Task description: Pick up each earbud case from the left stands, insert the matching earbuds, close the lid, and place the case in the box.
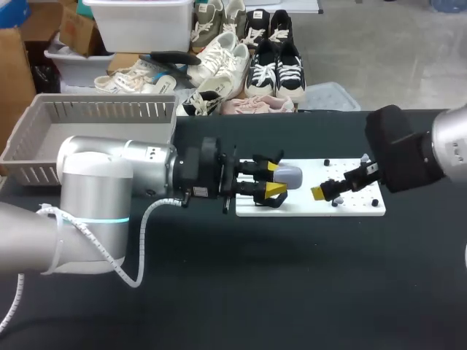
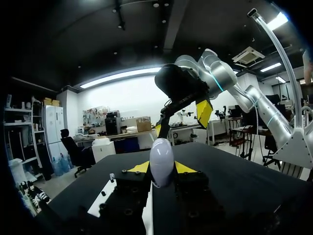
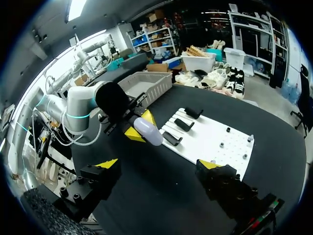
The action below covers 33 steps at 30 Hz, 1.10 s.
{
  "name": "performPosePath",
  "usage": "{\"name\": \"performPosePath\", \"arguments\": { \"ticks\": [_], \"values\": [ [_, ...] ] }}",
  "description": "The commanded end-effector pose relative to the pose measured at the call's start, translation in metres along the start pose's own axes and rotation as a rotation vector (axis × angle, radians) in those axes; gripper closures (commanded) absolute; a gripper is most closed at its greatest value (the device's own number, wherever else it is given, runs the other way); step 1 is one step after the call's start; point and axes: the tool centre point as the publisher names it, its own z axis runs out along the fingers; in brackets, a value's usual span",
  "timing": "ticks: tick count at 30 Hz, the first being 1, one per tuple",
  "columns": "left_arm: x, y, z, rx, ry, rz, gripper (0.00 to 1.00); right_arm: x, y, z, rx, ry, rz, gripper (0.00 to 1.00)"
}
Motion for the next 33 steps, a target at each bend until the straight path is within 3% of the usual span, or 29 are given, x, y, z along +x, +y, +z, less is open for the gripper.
{"name": "performPosePath", "arguments": {
  "ticks": [1,33],
  "values": [
    [0.001,0.001,0.0,0.003,-0.002,0.0,1.0,-0.006,0.007,0.009,0.035,0.013,0.006,0.0],
    [0.001,0.001,0.0,0.003,-0.002,0.0,1.0,-0.021,-0.006,0.045,0.077,0.075,0.047,0.0]
  ]
}}
